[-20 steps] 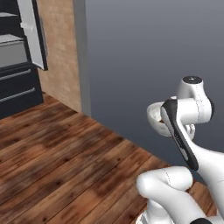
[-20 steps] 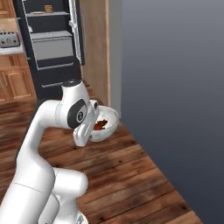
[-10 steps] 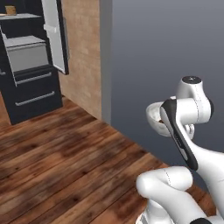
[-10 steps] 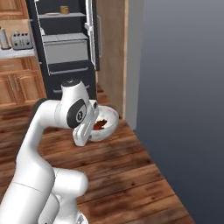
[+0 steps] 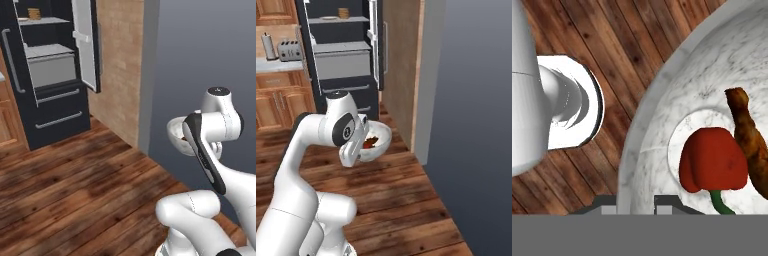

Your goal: Pick the chicken drumstick and bell pepper from their plates and place them in the bowl. Then put the bowl in the fridge.

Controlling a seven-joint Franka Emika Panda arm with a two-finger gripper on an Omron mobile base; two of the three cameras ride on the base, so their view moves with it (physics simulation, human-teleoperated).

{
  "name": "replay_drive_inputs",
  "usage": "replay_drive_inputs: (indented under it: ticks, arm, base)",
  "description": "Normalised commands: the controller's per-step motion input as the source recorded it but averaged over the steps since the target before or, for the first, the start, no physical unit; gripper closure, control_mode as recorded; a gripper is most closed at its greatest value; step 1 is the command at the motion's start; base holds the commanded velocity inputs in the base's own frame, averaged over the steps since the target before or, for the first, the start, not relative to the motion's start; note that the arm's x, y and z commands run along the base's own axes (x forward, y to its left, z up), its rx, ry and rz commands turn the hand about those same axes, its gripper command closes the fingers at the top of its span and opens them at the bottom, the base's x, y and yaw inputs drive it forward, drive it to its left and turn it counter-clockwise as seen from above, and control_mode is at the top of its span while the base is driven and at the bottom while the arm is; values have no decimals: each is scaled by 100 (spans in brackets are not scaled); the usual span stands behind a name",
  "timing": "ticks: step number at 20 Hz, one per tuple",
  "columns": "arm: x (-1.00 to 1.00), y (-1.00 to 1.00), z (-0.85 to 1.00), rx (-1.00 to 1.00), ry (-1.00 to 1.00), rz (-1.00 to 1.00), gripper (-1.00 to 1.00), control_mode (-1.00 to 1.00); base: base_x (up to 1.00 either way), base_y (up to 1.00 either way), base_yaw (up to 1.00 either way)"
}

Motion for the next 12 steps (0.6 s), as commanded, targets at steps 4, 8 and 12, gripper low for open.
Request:
replay_drive_inputs:
  ticks: [4,8,12]
  arm:
    - [0,0,0,0,0,0,100,100]
    - [0,0,0,0,0,0,100,100]
    - [0,0,0,0,0,0,100,100]
  base:
    - [94,2,21]
    - [94,0,20]
    - [93,0,17]
